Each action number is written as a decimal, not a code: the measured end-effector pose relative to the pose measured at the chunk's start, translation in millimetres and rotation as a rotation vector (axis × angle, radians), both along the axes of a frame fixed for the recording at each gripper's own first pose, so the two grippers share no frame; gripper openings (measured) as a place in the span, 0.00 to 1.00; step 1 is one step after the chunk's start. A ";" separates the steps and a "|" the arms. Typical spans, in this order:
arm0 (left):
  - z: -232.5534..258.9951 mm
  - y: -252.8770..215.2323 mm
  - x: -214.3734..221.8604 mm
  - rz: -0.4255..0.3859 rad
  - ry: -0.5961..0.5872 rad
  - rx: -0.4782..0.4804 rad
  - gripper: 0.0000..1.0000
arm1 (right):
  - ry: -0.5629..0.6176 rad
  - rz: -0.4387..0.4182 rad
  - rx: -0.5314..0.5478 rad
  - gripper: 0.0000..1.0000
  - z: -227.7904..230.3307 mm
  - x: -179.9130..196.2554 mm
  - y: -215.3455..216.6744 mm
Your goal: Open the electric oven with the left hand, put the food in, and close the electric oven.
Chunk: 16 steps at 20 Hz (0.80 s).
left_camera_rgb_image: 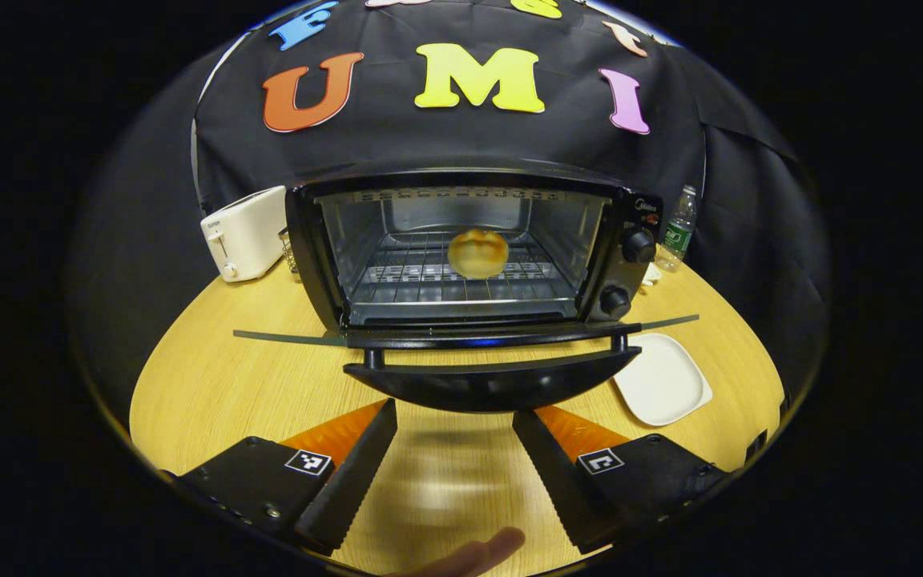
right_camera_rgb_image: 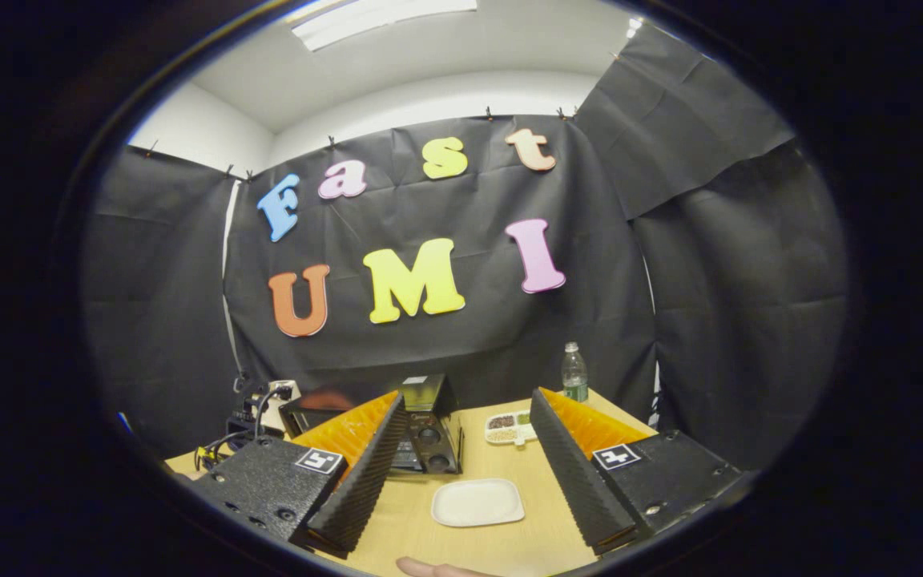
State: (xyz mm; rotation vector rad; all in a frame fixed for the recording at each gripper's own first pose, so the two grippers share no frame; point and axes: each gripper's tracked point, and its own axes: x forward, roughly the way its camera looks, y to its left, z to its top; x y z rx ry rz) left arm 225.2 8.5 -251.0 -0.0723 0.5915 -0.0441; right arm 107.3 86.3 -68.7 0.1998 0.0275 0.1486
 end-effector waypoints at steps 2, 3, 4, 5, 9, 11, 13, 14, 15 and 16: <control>8.4 2.3 12.7 0.005 -0.024 -0.019 0.96 | 0.007 0.008 0.004 0.93 -1.5 0.8 2.7; 11.0 0.3 16.0 -0.001 -0.029 -0.030 0.92 | 0.008 0.009 0.004 0.93 -1.5 1.6 2.8; 17.4 3.9 21.6 0.011 -0.061 -0.031 0.95 | 0.009 0.007 0.005 0.93 -2.3 1.5 2.1; 26.5 7.4 26.5 0.021 -0.095 -0.027 0.95 | 0.009 0.004 0.005 0.93 -1.4 2.2 1.1; 70.4 33.9 46.8 0.108 -0.343 0.004 0.96 | 0.016 0.002 0.006 0.93 -4.1 1.4 1.0; 86.6 31.2 40.1 0.103 -0.430 -0.043 0.95 | 0.015 0.002 0.006 0.93 -3.2 -1.1 -1.0; 103.3 33.2 25.2 0.101 -0.476 -0.065 0.92 | 0.012 -0.007 0.004 0.93 -2.7 -2.6 -4.8; 112.1 38.8 15.8 0.114 -0.497 -0.058 0.92 | 0.013 -0.010 0.003 0.93 -2.4 -4.0 -4.9; 121.3 42.5 7.9 0.120 -0.517 -0.052 0.93 | 0.012 -0.009 0.001 0.93 -1.6 -5.9 -4.2; 129.7 42.3 -0.9 0.111 -0.537 -0.051 0.92 | 0.009 -0.006 0.000 0.93 -0.6 -9.6 -2.6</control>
